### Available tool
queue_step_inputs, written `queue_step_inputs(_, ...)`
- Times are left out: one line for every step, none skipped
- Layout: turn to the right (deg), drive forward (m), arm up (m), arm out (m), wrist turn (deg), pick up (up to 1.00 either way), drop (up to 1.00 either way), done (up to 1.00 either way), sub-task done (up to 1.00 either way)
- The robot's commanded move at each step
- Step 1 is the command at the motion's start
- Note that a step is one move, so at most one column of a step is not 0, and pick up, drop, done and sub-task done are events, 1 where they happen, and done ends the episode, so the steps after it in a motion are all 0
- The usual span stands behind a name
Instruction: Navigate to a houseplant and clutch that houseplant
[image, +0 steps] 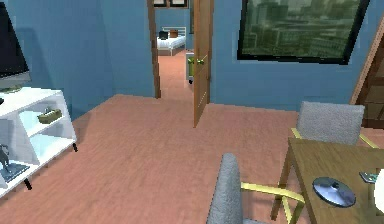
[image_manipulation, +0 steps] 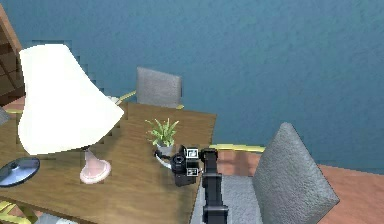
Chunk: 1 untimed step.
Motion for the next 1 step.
queue_step_inputs(0.0, 0.0, 0.0, 0.0, 0.0, 0.0, 0.0, 1.0, 0.0)
